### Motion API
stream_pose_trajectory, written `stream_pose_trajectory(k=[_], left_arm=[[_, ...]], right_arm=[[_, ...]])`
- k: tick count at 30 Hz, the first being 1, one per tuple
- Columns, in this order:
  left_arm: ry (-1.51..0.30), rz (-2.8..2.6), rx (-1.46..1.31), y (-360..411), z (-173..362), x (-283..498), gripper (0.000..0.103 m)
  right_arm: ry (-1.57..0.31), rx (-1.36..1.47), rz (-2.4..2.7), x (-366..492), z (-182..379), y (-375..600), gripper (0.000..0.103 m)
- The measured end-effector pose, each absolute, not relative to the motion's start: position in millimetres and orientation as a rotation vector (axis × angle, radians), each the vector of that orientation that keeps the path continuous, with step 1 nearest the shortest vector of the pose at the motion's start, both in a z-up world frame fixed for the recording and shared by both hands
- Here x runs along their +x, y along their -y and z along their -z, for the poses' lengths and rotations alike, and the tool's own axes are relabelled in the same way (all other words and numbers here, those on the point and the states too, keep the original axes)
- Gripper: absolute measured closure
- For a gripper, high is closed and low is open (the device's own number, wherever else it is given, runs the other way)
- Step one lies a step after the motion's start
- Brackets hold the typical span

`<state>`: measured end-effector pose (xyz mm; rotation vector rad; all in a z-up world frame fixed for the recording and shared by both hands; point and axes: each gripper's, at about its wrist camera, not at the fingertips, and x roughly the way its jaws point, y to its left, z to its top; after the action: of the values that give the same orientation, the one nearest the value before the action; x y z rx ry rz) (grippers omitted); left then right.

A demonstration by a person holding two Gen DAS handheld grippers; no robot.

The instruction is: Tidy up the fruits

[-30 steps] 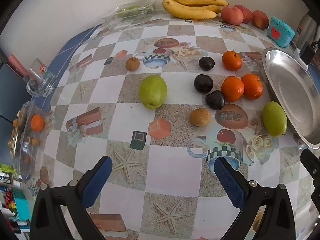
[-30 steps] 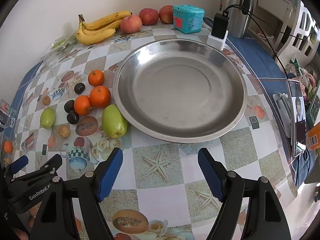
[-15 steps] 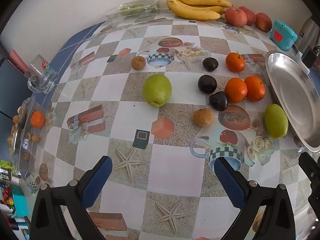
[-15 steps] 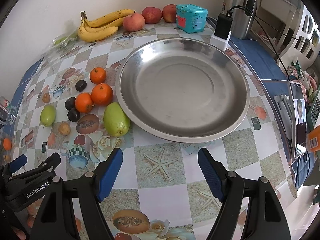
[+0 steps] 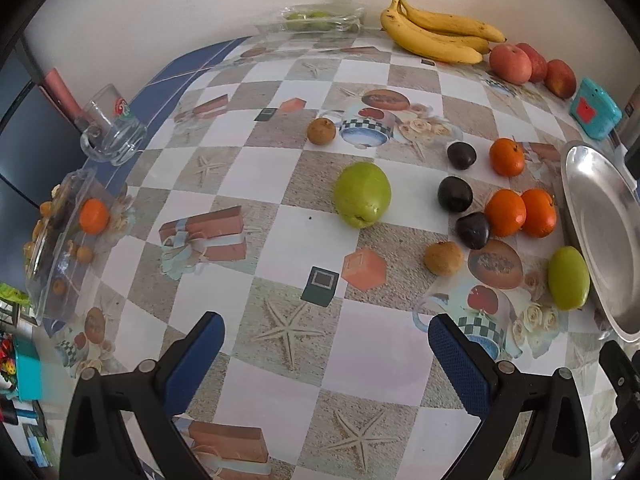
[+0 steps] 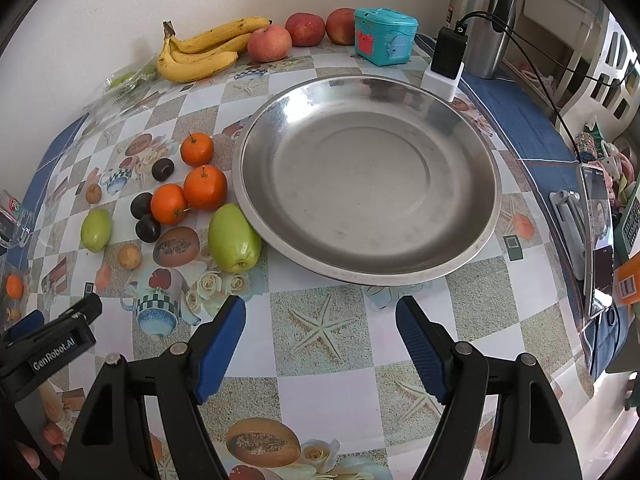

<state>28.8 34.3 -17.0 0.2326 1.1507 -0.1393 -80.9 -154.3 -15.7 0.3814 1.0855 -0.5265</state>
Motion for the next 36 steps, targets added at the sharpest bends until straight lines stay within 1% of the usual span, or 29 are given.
stream_pose_trajectory(k=[36], left_arm=[[-1.121, 0.153, 0.251, -29.8, 11.9, 26.5, 0.000]], right_arm=[[-1.085, 0.379, 0.529, -79.7, 15.4, 153.6, 0.025]])
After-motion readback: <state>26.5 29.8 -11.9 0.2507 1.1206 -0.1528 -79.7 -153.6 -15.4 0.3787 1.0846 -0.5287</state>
